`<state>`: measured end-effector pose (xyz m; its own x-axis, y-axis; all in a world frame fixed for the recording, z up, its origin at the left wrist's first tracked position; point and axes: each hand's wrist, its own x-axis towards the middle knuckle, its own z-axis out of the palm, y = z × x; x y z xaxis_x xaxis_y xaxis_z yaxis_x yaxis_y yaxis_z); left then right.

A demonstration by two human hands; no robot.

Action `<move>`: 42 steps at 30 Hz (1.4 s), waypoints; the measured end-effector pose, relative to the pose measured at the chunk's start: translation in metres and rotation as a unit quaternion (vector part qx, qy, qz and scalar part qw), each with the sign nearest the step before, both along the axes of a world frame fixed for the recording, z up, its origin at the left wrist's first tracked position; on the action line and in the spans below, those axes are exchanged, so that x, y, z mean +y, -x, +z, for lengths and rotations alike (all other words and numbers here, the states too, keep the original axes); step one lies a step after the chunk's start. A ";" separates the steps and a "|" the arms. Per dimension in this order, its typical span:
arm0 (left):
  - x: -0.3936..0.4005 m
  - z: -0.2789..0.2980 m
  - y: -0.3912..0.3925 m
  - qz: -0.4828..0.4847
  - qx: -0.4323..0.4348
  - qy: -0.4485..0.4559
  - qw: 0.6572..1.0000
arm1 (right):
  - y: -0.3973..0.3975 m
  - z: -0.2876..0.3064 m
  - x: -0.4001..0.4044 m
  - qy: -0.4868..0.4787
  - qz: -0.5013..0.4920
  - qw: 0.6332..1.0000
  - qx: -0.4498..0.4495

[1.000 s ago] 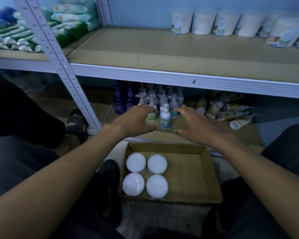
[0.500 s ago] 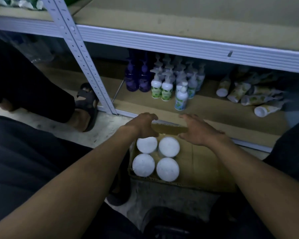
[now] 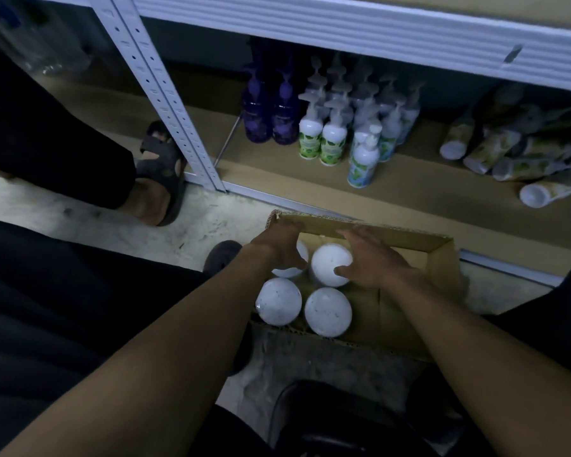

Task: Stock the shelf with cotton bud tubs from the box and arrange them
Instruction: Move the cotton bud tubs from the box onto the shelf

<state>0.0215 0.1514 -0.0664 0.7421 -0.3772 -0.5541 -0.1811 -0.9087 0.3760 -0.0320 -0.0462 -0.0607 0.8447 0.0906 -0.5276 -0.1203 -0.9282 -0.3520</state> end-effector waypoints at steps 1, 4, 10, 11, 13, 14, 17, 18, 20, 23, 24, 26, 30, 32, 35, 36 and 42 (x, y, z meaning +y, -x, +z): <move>0.001 -0.004 0.000 -0.001 0.004 0.000 1.000 | 0.000 -0.004 0.002 0.002 0.006 1.000 0.002; 0.002 -0.014 0.001 0.001 0.009 -0.005 1.000 | 0.002 -0.015 0.008 -0.003 0.012 1.000 0.007; 0.002 -0.030 0.003 -0.001 0.004 -0.022 1.000 | 0.002 -0.031 0.019 -0.010 0.004 1.000 0.012; 0.002 -0.033 0.004 -0.004 0.005 -0.029 1.000 | 0.002 -0.034 0.019 -0.009 0.003 1.000 0.014; 0.001 -0.038 0.006 -0.005 0.000 -0.038 0.999 | 0.001 -0.039 0.020 0.000 0.004 1.000 0.020; 0.000 -0.040 0.007 -0.002 -0.003 -0.042 0.999 | 0.002 -0.040 0.020 0.003 0.005 1.000 0.025; 0.000 -0.044 0.010 -0.003 -0.019 -0.056 0.998 | 0.003 -0.046 0.022 0.004 0.002 0.999 0.035; -0.001 -0.044 0.011 -0.004 -0.023 -0.060 0.998 | 0.004 -0.047 0.023 0.004 0.000 0.999 0.033; 0.000 -0.045 0.012 -0.005 -0.028 -0.066 0.997 | 0.005 -0.050 0.026 0.006 -0.004 1.000 0.027; -0.001 -0.044 0.013 -0.006 -0.038 -0.078 0.996 | 0.007 -0.053 0.033 0.019 -0.009 1.000 0.013; -0.002 -0.044 0.013 -0.007 -0.038 -0.080 0.996 | 0.008 -0.053 0.034 0.025 -0.011 1.000 0.008; -0.004 -0.042 0.013 -0.009 -0.038 -0.083 0.996 | 0.009 -0.054 0.036 0.030 -0.015 0.999 -0.003; -0.005 -0.042 0.012 -0.011 -0.039 -0.092 0.995 | 0.007 -0.053 0.034 0.027 -0.022 0.999 -0.015; -0.004 -0.040 0.012 -0.007 -0.035 -0.093 0.995 | 0.006 -0.050 0.031 0.024 -0.032 0.999 -0.016; -0.005 -0.034 0.011 0.001 -0.034 -0.088 0.996 | 0.004 -0.042 0.027 0.015 -0.046 0.999 -0.022; -0.005 -0.031 0.011 0.002 -0.036 -0.085 0.996 | 0.003 -0.039 0.026 0.016 -0.047 0.998 -0.026; -0.009 -0.007 0.009 0.012 -0.063 -0.039 0.997 | 0.003 -0.012 0.015 -0.002 -0.056 0.997 -0.050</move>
<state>0.0126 0.1421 -0.0734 0.8153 -0.3188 -0.4833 -0.2010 -0.9387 0.2801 -0.0345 -0.0314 -0.0724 0.8982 -0.0059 -0.4395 -0.1874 -0.9095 -0.3710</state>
